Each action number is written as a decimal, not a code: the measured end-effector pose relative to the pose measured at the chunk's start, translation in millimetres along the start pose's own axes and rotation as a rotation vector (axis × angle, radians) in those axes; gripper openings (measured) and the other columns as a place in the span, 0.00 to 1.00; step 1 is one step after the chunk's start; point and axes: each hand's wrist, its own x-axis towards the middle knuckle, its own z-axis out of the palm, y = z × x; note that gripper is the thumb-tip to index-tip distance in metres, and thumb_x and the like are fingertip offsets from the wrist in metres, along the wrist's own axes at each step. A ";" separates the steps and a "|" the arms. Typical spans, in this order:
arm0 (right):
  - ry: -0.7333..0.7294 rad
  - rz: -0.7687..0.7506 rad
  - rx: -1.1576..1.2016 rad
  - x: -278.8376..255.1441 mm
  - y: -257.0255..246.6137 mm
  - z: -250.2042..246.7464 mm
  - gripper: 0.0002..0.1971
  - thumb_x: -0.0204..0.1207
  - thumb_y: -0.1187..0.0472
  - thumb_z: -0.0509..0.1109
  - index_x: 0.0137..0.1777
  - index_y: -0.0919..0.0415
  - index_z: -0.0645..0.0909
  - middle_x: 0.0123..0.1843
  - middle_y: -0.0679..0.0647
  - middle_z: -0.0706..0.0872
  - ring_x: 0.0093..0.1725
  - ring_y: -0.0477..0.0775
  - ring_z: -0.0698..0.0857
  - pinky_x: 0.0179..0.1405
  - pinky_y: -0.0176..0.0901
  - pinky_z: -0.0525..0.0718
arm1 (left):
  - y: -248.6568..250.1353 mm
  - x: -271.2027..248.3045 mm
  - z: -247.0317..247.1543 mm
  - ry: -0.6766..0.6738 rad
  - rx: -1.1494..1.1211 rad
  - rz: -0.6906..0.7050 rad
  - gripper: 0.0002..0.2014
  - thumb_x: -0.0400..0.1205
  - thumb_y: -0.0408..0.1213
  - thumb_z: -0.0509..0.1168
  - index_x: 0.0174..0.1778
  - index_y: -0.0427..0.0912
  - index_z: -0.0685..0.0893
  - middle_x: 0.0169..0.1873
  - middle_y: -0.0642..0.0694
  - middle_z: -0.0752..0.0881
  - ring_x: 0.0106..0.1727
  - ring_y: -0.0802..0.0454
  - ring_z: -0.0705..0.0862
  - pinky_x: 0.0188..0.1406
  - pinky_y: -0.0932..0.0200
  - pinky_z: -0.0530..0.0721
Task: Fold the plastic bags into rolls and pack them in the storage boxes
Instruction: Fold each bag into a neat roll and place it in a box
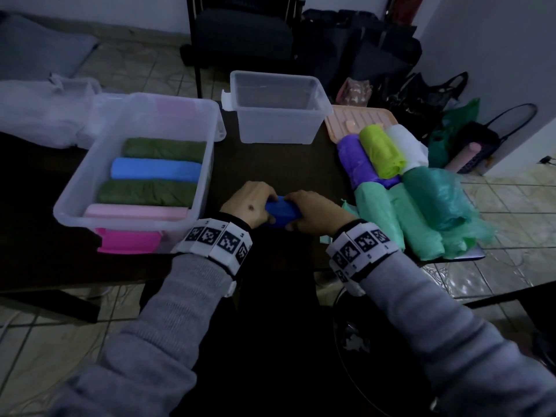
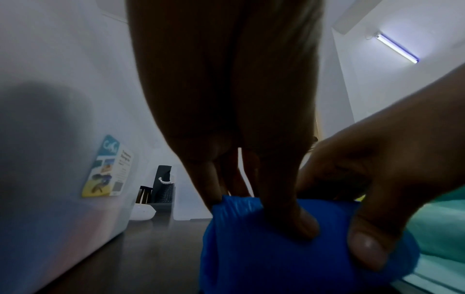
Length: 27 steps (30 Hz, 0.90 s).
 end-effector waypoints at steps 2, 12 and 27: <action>-0.070 0.010 -0.009 2.3 -0.1 -4.2 0.28 0.72 0.56 0.75 0.71 0.63 0.72 0.68 0.60 0.78 0.65 0.59 0.78 0.61 0.45 0.74 | -0.4 -0.2 0.0 -0.025 -0.020 -0.009 0.26 0.75 0.34 0.73 0.70 0.45 0.77 0.68 0.42 0.77 0.67 0.45 0.78 0.65 0.51 0.76; -0.262 0.125 0.082 20.0 2.0 -12.9 0.46 0.56 0.47 0.85 0.72 0.54 0.65 0.68 0.50 0.75 0.63 0.54 0.77 0.66 0.54 0.77 | -1.5 -3.2 1.5 -0.023 -0.036 -0.003 0.26 0.74 0.34 0.74 0.69 0.45 0.79 0.67 0.42 0.78 0.65 0.44 0.79 0.66 0.45 0.78; -0.045 -0.047 0.109 -5.8 4.5 9.3 0.32 0.71 0.48 0.76 0.71 0.60 0.71 0.65 0.58 0.78 0.63 0.56 0.77 0.60 0.42 0.72 | 15.2 -10.7 -5.2 -0.082 0.071 -0.009 0.23 0.78 0.28 0.68 0.70 0.43 0.79 0.67 0.39 0.78 0.64 0.42 0.80 0.66 0.47 0.79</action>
